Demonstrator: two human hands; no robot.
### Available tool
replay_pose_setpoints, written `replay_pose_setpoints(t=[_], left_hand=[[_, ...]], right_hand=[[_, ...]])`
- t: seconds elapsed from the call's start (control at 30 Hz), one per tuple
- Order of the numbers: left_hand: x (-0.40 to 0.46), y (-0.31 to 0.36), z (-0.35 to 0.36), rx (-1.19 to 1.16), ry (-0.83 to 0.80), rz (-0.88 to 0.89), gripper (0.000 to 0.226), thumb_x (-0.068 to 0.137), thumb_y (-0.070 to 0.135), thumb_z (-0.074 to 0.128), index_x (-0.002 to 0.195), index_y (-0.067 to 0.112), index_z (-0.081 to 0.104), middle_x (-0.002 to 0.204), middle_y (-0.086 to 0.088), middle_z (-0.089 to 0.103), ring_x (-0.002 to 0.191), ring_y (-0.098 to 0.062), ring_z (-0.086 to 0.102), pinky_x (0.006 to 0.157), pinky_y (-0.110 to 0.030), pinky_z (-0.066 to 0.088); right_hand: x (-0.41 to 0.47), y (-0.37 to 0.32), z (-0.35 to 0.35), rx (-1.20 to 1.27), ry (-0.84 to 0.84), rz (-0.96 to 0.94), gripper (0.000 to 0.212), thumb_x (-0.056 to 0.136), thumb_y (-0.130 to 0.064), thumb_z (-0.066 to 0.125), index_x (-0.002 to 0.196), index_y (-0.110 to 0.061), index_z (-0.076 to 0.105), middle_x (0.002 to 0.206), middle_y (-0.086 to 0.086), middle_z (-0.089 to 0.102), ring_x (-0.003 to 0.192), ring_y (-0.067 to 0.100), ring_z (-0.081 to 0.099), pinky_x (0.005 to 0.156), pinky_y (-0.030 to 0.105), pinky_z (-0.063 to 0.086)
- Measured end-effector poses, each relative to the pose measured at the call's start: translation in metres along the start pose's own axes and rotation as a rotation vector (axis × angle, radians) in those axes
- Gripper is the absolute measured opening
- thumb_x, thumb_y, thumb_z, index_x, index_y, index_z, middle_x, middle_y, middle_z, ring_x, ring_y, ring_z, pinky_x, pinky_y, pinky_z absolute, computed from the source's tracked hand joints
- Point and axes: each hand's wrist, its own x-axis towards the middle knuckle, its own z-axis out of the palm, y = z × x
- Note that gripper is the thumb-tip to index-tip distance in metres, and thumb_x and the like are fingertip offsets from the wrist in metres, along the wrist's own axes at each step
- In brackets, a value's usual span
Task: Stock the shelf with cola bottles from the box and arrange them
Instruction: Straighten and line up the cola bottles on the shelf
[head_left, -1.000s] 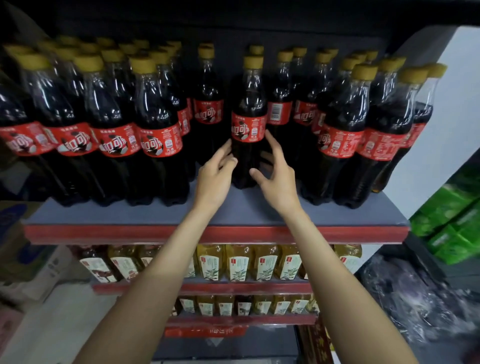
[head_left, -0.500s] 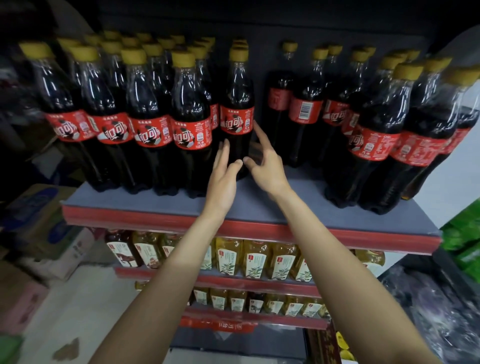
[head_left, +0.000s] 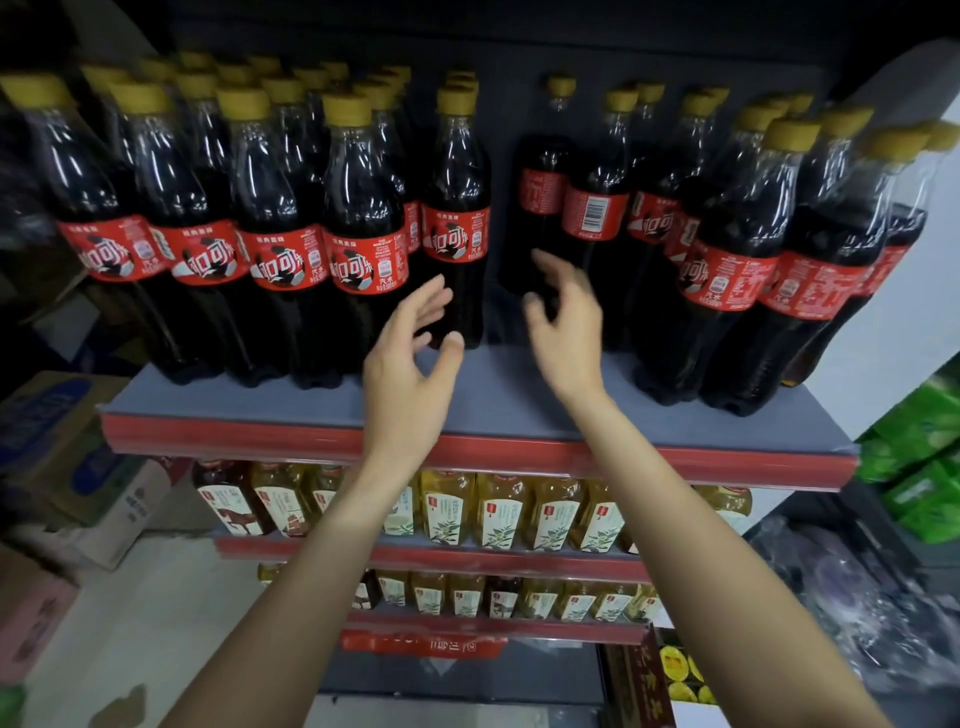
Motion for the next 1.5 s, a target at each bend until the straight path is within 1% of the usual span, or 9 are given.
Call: replay_pose_setpoints(t=[0.13,0.27,0.47,0.63,0.8,1.03,1.17,1.3,1.5], left_hand=[[0.001,-0.018,-0.017,0.294,0.258,0.317,0.042,0.088,0.008,0.06,0.129,0.01,0.052,0.122,0.001,0.053,0.112,-0.021,0.054,0.094,-0.043,0.048],[0.015,-0.038,-0.024,0.382,0.351,0.307,0.055,0.085,0.013,0.065,0.137,0.012,0.045,0.13,-0.014,0.044,0.12,-0.025,0.044,0.09,-0.048,0.049],[0.02,-0.045,-0.025,0.358,0.339,0.312,0.062,0.082,0.011,0.067,0.14,0.012,0.043,0.133,-0.017,0.041,0.121,-0.011,0.035,0.089,-0.047,0.049],[0.018,-0.053,-0.028,0.363,0.306,0.325,0.069,0.082,0.004,0.066,0.143,0.017,0.038,0.138,-0.015,0.039,0.123,-0.001,0.03,0.092,-0.048,0.048],[0.016,-0.056,-0.026,0.344,0.324,0.324,0.067,0.083,0.004,0.065,0.143,0.018,0.038,0.141,-0.012,0.038,0.124,-0.001,0.03,0.094,-0.048,0.048],[0.016,-0.057,-0.026,0.368,0.319,0.342,0.067,0.084,0.004,0.064,0.143,0.02,0.037,0.14,-0.013,0.039,0.123,-0.016,0.04,0.092,-0.046,0.049],[0.016,-0.057,-0.027,0.388,0.312,0.343,0.065,0.084,0.004,0.063,0.143,0.017,0.039,0.14,-0.014,0.04,0.122,-0.019,0.041,0.092,-0.045,0.049],[0.017,-0.057,-0.027,0.383,0.302,0.335,0.065,0.084,0.005,0.063,0.143,0.017,0.039,0.14,-0.015,0.039,0.122,-0.019,0.041,0.093,-0.044,0.049],[0.017,-0.057,-0.029,0.398,0.292,0.347,0.063,0.085,0.006,0.062,0.143,0.016,0.039,0.14,-0.014,0.039,0.121,-0.02,0.042,0.092,-0.045,0.048]], right_hand=[[0.019,0.011,-0.009,-0.165,0.156,0.197,0.069,0.086,-0.012,0.064,0.147,-0.012,0.03,0.142,0.02,0.035,0.127,0.04,0.04,0.103,0.041,0.034],[0.041,0.01,-0.004,-0.256,0.071,0.375,0.089,0.09,-0.023,0.063,0.153,-0.019,0.001,0.146,0.022,0.03,0.128,0.042,0.041,0.099,0.049,0.04],[0.048,0.006,0.004,-0.178,0.121,0.468,0.09,0.093,-0.012,0.058,0.152,-0.029,-0.008,0.139,0.018,0.044,0.119,0.034,0.053,0.092,0.045,0.044],[0.034,0.007,-0.009,-0.238,0.054,0.401,0.091,0.091,-0.016,0.06,0.151,-0.034,-0.007,0.149,0.009,0.038,0.12,0.034,0.055,0.093,0.046,0.045],[0.006,-0.01,-0.017,-0.328,0.003,0.287,0.105,0.077,-0.04,0.076,0.151,-0.034,0.001,0.141,0.009,0.05,0.109,0.041,0.06,0.088,0.047,0.048],[-0.019,-0.031,0.004,-0.395,-0.068,0.189,0.105,0.073,-0.059,0.071,0.15,-0.029,0.007,0.133,0.007,0.054,0.116,0.034,0.056,0.085,0.045,0.049],[-0.025,-0.03,-0.003,-0.142,-0.225,0.182,0.094,0.081,-0.034,0.069,0.15,-0.035,0.006,0.121,-0.005,0.06,0.113,0.025,0.056,0.09,0.041,0.049],[-0.02,-0.021,-0.024,0.004,-0.343,0.207,0.087,0.08,-0.009,0.071,0.15,-0.026,0.022,0.113,-0.015,0.052,0.096,0.004,0.057,0.08,0.009,0.043],[-0.022,-0.025,-0.003,-0.128,-0.239,0.223,0.07,0.068,-0.034,0.085,0.122,-0.011,0.047,0.118,0.011,0.054,0.111,0.026,0.052,0.091,0.034,0.043]])
